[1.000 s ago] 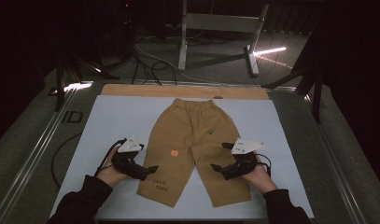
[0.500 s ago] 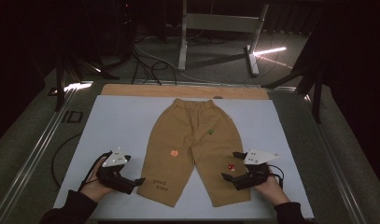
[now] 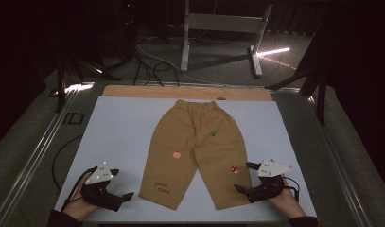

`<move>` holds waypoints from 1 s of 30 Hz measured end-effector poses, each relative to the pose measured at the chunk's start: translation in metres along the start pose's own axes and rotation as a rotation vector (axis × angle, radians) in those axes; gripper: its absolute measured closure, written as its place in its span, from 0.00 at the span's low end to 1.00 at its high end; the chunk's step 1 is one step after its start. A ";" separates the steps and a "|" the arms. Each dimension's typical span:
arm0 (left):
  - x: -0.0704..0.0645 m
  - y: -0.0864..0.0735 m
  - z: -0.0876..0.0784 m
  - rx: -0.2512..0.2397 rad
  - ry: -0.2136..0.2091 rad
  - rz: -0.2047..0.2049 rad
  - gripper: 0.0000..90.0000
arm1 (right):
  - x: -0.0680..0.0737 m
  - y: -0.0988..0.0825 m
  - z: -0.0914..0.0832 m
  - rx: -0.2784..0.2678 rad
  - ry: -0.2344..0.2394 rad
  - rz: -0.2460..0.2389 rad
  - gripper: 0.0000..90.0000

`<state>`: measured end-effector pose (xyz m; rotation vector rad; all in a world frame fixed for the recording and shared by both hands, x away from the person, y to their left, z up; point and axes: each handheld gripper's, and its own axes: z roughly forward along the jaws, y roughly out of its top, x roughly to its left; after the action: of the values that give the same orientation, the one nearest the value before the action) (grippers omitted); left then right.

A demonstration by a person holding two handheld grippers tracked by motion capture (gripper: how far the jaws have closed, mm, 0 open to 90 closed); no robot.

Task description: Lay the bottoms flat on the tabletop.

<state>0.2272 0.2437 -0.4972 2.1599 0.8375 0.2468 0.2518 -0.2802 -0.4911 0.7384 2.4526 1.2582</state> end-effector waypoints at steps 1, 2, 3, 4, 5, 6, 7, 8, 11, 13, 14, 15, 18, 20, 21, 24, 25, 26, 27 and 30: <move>0.000 -0.002 -0.001 -0.002 -0.002 -0.008 0.00 | 0.000 -0.002 -0.002 0.000 -0.011 0.004 0.09; 0.000 -0.004 -0.003 -0.006 -0.006 -0.007 0.00 | 0.000 -0.004 -0.004 0.000 -0.018 0.013 0.09; 0.000 -0.006 -0.004 -0.010 -0.013 -0.013 0.00 | -0.001 -0.006 -0.007 0.003 -0.024 0.009 0.09; 0.000 -0.007 -0.005 -0.012 -0.016 -0.009 0.00 | -0.004 -0.012 -0.012 -0.003 -0.040 0.027 0.09; 0.001 -0.007 -0.006 -0.017 -0.013 -0.006 0.00 | -0.004 -0.012 -0.012 -0.003 -0.040 0.027 0.09; 0.001 -0.008 -0.006 -0.016 -0.014 -0.009 0.00 | -0.004 -0.014 -0.014 -0.003 -0.047 0.037 0.09; 0.002 -0.008 -0.007 -0.016 -0.011 -0.010 0.00 | -0.005 -0.017 -0.016 -0.005 -0.053 0.042 0.09; 0.002 -0.008 -0.007 -0.018 -0.010 -0.007 0.00 | -0.006 -0.020 -0.018 0.001 -0.059 0.055 0.09; 0.003 -0.009 -0.007 -0.018 0.000 -0.008 0.00 | -0.008 -0.025 -0.019 0.009 -0.081 0.066 0.09; 0.004 -0.009 -0.008 -0.027 0.014 -0.010 0.00 | -0.010 -0.025 -0.016 0.009 -0.071 0.060 0.09; 0.004 -0.009 -0.008 -0.026 0.014 -0.011 0.00 | -0.010 -0.025 -0.016 0.009 -0.071 0.060 0.09; 0.004 -0.009 -0.008 -0.030 0.017 -0.009 0.00 | -0.010 -0.025 -0.015 0.010 -0.074 0.057 0.09; 0.004 -0.009 -0.007 -0.029 0.019 -0.005 0.00 | -0.011 -0.023 -0.011 0.005 -0.075 0.055 0.09; 0.003 -0.009 -0.007 -0.027 0.019 -0.002 0.00 | -0.010 -0.021 -0.009 0.002 -0.081 0.045 0.09; 0.003 -0.008 -0.007 -0.030 0.019 -0.001 0.00 | -0.011 -0.020 -0.009 0.001 -0.077 0.044 0.09; 0.004 -0.008 -0.007 -0.024 0.017 0.001 0.00 | -0.011 -0.020 -0.007 0.001 -0.074 0.046 0.09; 0.004 -0.008 -0.007 -0.025 0.016 0.000 0.00 | -0.011 -0.019 -0.007 -0.003 -0.075 0.040 0.09; 0.004 -0.008 -0.006 -0.030 0.016 -0.004 0.00 | -0.010 -0.018 -0.006 -0.006 -0.074 0.033 0.09; 0.004 -0.008 -0.006 -0.031 0.015 -0.004 0.00 | -0.010 -0.018 -0.006 -0.006 -0.074 0.033 0.09; 0.004 -0.009 -0.006 -0.031 0.013 -0.007 0.00 | -0.010 -0.017 -0.005 -0.010 -0.078 0.034 0.09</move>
<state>0.2233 0.2538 -0.4997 2.1282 0.8437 0.2690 0.2523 -0.2975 -0.5017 0.8141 2.3797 1.2290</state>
